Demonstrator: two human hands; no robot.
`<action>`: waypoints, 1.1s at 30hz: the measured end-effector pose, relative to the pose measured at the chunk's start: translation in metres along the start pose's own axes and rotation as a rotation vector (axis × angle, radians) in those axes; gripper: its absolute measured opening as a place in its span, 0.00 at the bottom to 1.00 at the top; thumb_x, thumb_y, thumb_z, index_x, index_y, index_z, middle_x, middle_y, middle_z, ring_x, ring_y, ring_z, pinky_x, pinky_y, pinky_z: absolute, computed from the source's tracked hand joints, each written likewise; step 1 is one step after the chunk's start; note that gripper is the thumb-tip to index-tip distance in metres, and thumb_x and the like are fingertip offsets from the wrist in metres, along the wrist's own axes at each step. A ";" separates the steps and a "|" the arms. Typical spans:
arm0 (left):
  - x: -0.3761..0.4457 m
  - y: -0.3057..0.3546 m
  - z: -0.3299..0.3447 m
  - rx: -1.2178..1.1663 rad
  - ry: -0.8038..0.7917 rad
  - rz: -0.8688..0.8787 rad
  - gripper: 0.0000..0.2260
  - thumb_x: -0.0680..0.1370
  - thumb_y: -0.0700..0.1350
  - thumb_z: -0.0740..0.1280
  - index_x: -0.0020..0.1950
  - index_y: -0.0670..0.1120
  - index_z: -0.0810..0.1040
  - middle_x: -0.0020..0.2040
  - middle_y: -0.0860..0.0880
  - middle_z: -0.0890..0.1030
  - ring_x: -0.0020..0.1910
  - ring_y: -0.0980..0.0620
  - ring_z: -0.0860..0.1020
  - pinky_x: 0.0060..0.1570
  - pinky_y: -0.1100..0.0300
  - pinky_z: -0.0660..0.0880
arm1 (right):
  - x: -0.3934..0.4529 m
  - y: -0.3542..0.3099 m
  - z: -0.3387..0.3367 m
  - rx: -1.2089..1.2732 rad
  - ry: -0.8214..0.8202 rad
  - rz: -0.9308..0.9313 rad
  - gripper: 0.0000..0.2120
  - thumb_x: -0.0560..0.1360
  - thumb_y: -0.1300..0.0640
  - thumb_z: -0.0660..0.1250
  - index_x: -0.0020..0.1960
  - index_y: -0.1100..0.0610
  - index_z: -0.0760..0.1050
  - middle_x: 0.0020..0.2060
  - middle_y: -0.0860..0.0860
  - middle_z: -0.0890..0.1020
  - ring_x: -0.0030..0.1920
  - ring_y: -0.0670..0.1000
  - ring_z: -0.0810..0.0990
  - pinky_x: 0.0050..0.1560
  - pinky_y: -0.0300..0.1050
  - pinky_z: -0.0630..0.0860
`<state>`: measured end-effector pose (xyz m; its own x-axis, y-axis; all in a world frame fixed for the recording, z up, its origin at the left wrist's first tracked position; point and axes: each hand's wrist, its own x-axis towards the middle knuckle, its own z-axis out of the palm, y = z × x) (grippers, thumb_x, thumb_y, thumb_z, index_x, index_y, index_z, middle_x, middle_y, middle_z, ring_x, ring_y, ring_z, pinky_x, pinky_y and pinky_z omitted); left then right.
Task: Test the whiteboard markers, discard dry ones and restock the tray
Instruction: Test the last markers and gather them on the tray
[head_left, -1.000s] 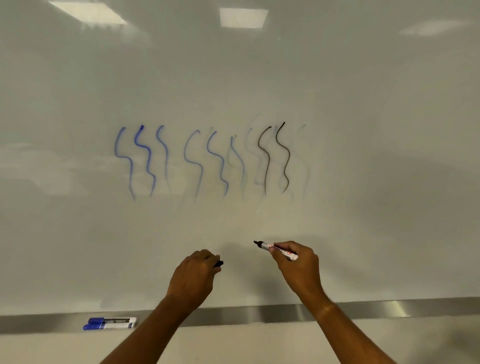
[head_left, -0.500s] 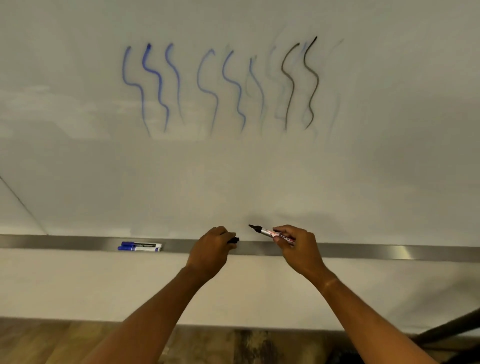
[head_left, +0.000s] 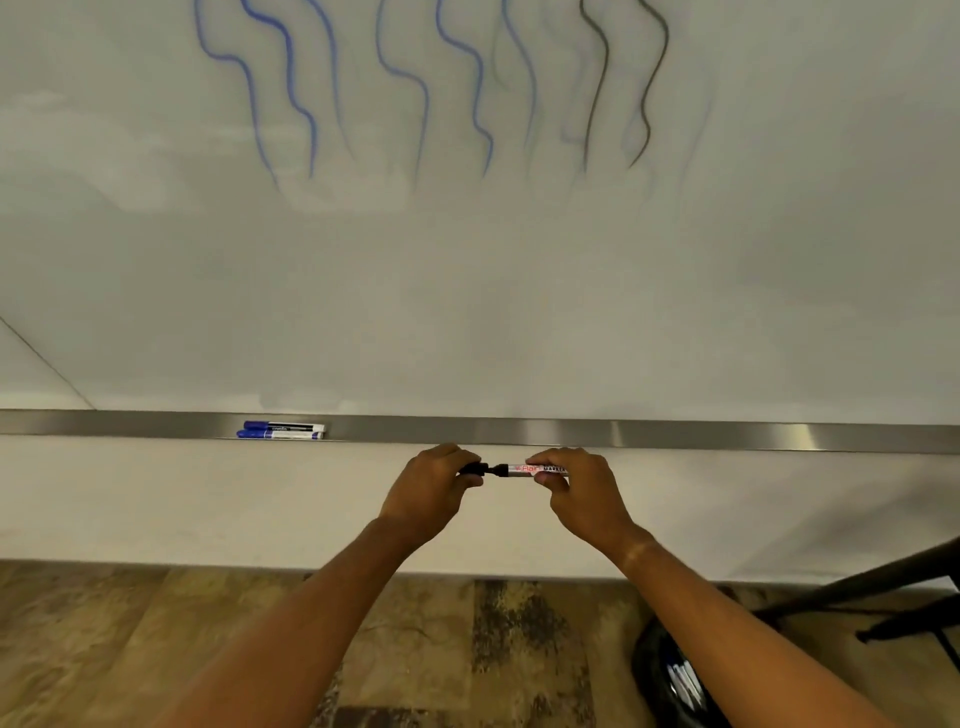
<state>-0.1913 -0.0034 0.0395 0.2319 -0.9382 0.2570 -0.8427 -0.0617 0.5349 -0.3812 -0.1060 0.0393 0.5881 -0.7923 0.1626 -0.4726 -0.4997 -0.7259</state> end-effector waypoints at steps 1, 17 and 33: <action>-0.001 0.000 0.002 0.007 -0.007 0.005 0.06 0.76 0.43 0.69 0.52 0.46 0.82 0.45 0.50 0.80 0.42 0.50 0.77 0.42 0.56 0.73 | -0.001 0.001 0.002 0.000 -0.012 0.005 0.11 0.74 0.63 0.69 0.55 0.53 0.82 0.48 0.49 0.84 0.49 0.48 0.79 0.51 0.35 0.72; -0.009 0.007 0.023 0.042 0.016 0.075 0.05 0.74 0.37 0.70 0.49 0.41 0.82 0.41 0.45 0.81 0.37 0.47 0.77 0.37 0.59 0.70 | -0.011 0.004 0.013 -0.017 -0.031 0.024 0.12 0.74 0.63 0.70 0.55 0.54 0.82 0.47 0.51 0.84 0.44 0.46 0.77 0.47 0.32 0.70; -0.015 0.000 0.021 0.167 0.010 0.137 0.06 0.72 0.36 0.72 0.49 0.40 0.81 0.40 0.44 0.80 0.36 0.46 0.77 0.34 0.56 0.74 | -0.013 0.007 0.021 -0.098 -0.058 -0.082 0.12 0.74 0.62 0.69 0.57 0.54 0.81 0.50 0.49 0.84 0.48 0.49 0.79 0.48 0.29 0.64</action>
<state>-0.2055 0.0032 0.0187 0.1136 -0.9383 0.3265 -0.9352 0.0099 0.3540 -0.3788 -0.0916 0.0178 0.6629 -0.7272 0.1783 -0.4811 -0.5962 -0.6428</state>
